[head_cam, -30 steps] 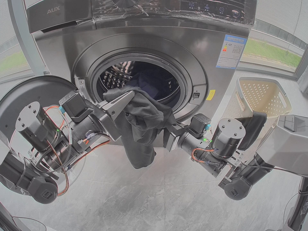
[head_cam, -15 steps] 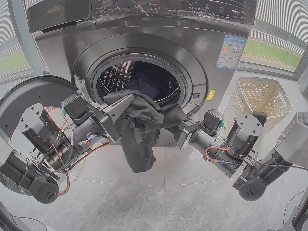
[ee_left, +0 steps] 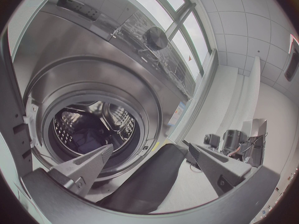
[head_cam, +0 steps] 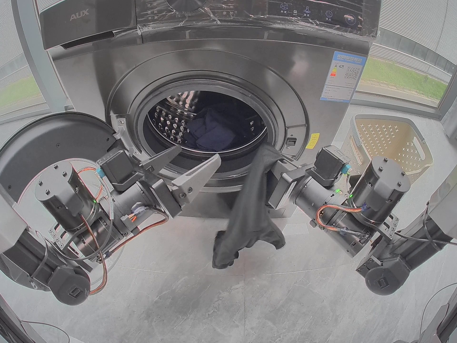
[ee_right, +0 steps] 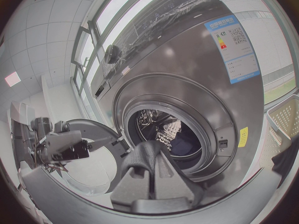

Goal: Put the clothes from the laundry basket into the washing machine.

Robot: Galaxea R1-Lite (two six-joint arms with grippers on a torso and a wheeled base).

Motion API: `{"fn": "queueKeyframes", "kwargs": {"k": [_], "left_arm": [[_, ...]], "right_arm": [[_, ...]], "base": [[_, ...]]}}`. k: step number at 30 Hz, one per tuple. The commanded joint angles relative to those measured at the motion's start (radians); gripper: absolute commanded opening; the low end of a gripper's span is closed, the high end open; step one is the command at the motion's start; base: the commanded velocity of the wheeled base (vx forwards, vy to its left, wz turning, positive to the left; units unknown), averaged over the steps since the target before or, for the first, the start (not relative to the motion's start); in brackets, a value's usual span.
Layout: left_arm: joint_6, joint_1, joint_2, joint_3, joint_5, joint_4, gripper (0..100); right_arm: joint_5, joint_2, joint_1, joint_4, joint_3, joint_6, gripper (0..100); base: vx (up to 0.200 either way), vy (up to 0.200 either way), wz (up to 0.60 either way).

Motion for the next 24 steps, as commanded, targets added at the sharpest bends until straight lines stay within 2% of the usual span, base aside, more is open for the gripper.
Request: {"fn": "queueKeyframes", "kwargs": {"k": [1,5,8,11,15,19,24], "left_arm": [[0.002,0.0,0.034,0.022,0.001,0.0,100],[0.01,0.001,0.054,0.052,-0.001,0.0,100],[0.027,0.0,0.074,0.085,-0.004,0.0,100],[0.077,-0.002,0.112,0.126,-0.013,0.0,100],[0.123,-0.002,0.158,0.144,-0.013,-0.002,100],[0.139,-0.013,0.196,0.161,-0.013,-0.003,100],[0.166,-0.007,0.267,0.167,-0.013,-0.003,100]], "right_arm": [[0.001,-0.017,-0.002,0.0,-0.023,-0.001,0],[-0.001,-0.017,-0.002,0.006,-0.054,-0.001,0],[-0.003,-0.014,-0.004,0.013,-0.074,-0.004,0],[-0.007,-0.003,-0.008,0.018,-0.104,-0.009,0],[-0.01,0.018,-0.012,0.038,-0.164,-0.012,0],[-0.022,0.021,-0.007,0.069,-0.224,-0.014,0],[-0.022,0.02,0.004,0.076,-0.243,-0.015,0]], "base": [[0.0,0.0,0.0],[0.0,0.0,0.0],[0.0,0.0,0.0],[0.0,0.0,0.0],[0.0,0.0,0.0],[0.0,0.0,0.0],[0.0,0.0,0.0]]}}
